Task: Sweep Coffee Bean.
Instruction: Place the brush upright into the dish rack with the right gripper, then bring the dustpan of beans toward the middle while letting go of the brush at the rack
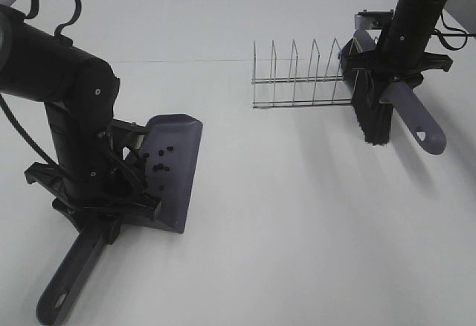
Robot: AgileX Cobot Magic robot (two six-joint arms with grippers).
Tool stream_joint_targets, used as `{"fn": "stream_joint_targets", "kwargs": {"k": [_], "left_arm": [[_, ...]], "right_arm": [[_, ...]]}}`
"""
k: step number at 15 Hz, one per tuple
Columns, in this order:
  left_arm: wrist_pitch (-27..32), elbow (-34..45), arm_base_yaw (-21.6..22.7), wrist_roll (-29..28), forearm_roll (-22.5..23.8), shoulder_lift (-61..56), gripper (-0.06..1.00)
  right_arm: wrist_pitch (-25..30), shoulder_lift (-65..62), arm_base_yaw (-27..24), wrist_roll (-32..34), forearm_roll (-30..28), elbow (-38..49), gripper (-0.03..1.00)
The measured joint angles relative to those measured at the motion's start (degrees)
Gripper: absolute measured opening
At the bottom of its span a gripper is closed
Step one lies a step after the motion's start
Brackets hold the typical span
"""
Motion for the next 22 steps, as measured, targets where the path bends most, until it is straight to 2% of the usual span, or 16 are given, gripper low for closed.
{"fn": "stream_joint_targets", "kwargs": {"k": [9,10,13,15,20,22], "left_arm": [[0.97,0.0,0.0,0.0,-1.72,0.06,0.35],[0.97,0.0,0.0,0.0,-1.72,0.06,0.35],[0.92,0.0,0.0,0.0,-1.83,0.06,0.35],[0.92,0.0,0.0,0.0,-1.89,0.06,0.35],[1.15,-0.4,0.0,0.0,-2.58,0.11,0.35],[2.23,-2.98,0.0,0.0,-3.67,0.86,0.35]], "right_arm": [[-0.23,0.86,-1.2,-0.63,4.01,-1.15,0.3],[-0.23,0.74,-1.26,-0.29,4.07,-1.15,0.31],[-0.46,-0.69,-1.26,-0.11,4.98,-1.15,0.54],[-0.57,-2.41,-1.26,0.8,5.67,-1.15,0.61],[-0.92,-7.91,-1.26,1.26,5.67,-1.09,0.63],[-1.09,-11.86,-1.26,1.26,6.25,1.26,0.63]]}}
